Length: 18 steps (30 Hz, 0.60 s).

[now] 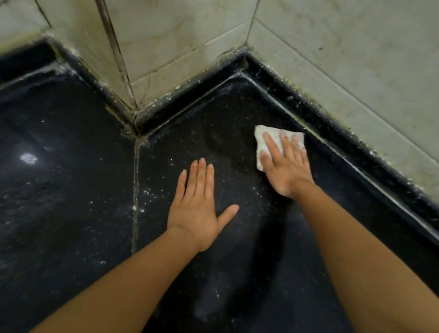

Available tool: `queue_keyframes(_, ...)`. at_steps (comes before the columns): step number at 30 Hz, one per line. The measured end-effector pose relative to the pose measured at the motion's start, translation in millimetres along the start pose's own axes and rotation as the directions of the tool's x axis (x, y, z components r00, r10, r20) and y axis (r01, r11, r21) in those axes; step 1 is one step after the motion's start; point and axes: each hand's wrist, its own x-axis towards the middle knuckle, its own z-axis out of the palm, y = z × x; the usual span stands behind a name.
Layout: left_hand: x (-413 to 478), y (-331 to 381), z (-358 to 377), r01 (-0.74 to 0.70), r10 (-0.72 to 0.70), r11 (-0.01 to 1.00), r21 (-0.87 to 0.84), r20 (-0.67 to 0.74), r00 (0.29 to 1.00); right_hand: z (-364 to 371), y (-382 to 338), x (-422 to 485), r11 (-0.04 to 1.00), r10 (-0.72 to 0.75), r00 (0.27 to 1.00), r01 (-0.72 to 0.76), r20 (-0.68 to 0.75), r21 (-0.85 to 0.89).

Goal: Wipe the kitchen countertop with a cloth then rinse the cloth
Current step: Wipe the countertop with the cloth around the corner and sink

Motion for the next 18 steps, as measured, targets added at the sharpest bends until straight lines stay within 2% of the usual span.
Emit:
queue_keyframes(5,-19.7,-14.9,-6.7,-0.025,0.021,0.999,-0.035,-0.114,0.993,6.1,54.0,-39.0,0.969,0.233,0.972,-0.230,-0.021,0.094)
queue_keyframes(9,-54.1,-43.8,-6.3,0.019,-0.021,1.000,-0.024,-0.114,0.993,13.2,39.5,-53.3,0.944,0.307,0.952,-0.305,0.006,0.125)
queue_keyframes(11,-68.1,-53.3,-2.6,0.035,-0.035,0.999,-0.002,-0.092,0.995,22.1,13.2,-63.9,0.967,0.236,0.972,-0.236,0.021,0.098)
queue_keyframes(14,-79.7,-57.3,2.7,0.051,-0.050,0.999,0.008,-0.061,0.997,40.0,-20.4,-91.8,0.999,0.014,0.999,-0.016,0.041,0.030)
queue_keyframes(18,-82.2,-54.8,6.8,0.066,-0.065,0.998,0.010,-0.046,0.997,55.1,-27.5,-139.4,0.957,-0.277,0.954,0.285,0.115,-0.059)
